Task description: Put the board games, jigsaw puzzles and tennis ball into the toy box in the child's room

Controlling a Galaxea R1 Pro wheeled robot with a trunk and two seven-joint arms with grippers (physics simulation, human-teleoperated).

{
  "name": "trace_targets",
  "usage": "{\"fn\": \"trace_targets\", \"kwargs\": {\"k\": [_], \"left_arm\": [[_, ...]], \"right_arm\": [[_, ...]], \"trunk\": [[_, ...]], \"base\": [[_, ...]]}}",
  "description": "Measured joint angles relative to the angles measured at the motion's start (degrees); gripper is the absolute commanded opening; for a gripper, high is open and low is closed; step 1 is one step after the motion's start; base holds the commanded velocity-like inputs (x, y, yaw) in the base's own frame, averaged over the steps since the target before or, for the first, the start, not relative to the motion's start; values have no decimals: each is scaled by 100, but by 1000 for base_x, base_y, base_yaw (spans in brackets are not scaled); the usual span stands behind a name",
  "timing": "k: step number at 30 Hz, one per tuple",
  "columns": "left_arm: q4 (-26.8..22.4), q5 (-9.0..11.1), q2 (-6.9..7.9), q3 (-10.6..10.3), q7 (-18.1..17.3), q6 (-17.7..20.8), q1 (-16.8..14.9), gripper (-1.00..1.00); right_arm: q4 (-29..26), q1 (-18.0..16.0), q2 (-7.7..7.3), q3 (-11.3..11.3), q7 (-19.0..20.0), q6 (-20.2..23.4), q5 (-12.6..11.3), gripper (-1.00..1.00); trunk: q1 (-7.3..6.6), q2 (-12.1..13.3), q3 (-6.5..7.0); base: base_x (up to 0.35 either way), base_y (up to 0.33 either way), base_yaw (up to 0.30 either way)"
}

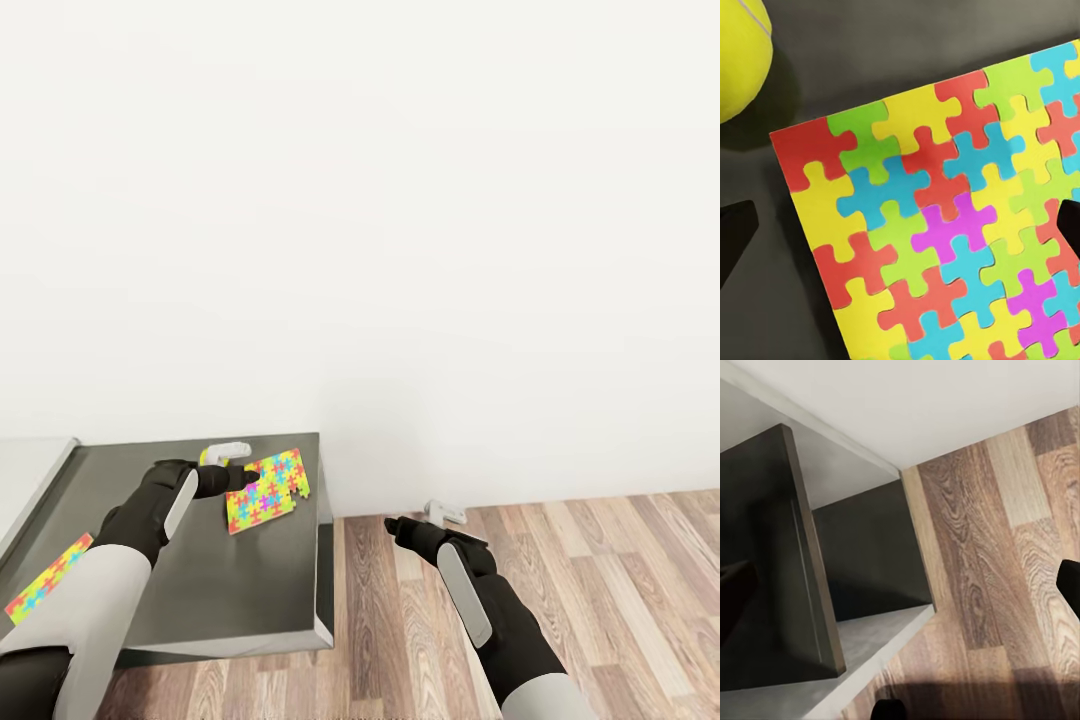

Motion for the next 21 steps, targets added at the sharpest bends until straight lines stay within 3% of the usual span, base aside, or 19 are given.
{"fn": "trace_targets", "kwargs": {"k": [21], "left_arm": [[0,0,0,0,0,0,0,100]], "right_arm": [[1,0,0,1,1,0,0,100]], "trunk": [[0,0,-195]], "base": [[0,0,2]]}}
